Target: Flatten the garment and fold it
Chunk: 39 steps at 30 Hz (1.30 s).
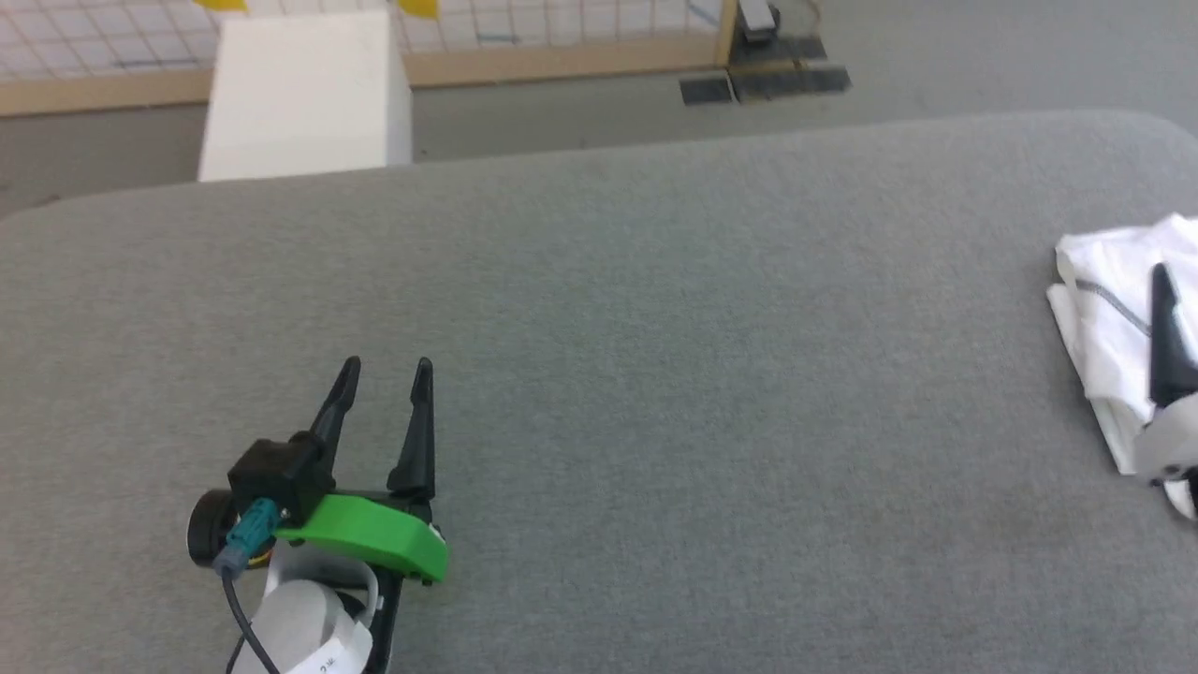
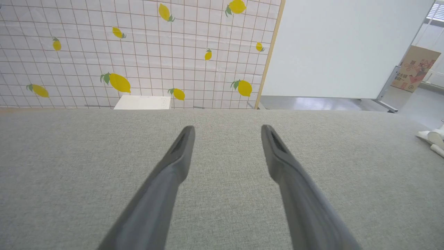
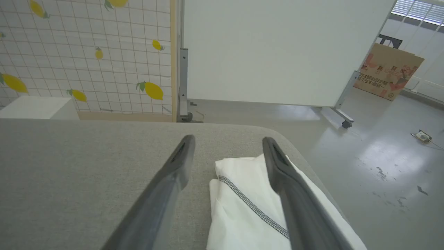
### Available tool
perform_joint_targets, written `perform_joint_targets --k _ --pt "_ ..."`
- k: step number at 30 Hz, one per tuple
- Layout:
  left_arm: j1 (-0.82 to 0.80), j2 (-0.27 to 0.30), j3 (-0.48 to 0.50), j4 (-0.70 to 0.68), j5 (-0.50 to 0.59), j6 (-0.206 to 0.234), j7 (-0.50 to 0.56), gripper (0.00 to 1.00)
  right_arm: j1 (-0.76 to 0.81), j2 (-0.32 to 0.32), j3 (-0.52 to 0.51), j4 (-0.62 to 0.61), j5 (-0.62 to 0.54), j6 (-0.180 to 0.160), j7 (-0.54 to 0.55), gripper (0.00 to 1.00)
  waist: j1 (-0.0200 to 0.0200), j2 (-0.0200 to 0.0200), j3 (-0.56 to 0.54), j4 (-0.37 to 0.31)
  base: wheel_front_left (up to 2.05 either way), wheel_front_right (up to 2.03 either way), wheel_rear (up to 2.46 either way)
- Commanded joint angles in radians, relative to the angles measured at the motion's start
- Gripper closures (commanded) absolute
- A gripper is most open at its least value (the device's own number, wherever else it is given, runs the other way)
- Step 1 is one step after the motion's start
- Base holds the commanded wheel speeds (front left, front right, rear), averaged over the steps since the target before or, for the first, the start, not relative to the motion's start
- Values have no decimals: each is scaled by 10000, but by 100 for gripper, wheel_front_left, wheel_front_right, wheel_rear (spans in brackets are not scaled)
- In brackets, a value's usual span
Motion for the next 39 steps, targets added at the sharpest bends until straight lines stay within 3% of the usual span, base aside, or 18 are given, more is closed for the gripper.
perform_joint_targets --k 1,9,20,39 --pt "119 -42 -17 64 -69 63 -70 0 299 182 199 -354 182 -17 -187 0 1 0 -915 859 0 0 0" --pt "305 -219 -132 159 -94 69 -76 0 1831 1302 1023 -2329 472 -17 -916 0 1 0 -1317 1460 0 0 0" --pt "870 -354 -189 65 -20 62 -77 0 3200 2218 1359 -2758 59 -17 -1680 0 1 0 -1776 1826 0 0 0" --pt "1947 -406 -237 -110 -68 169 -78 0 4791 2480 1190 -2717 336 -17 -2102 0 1 0 -2329 1803 0 0 0"
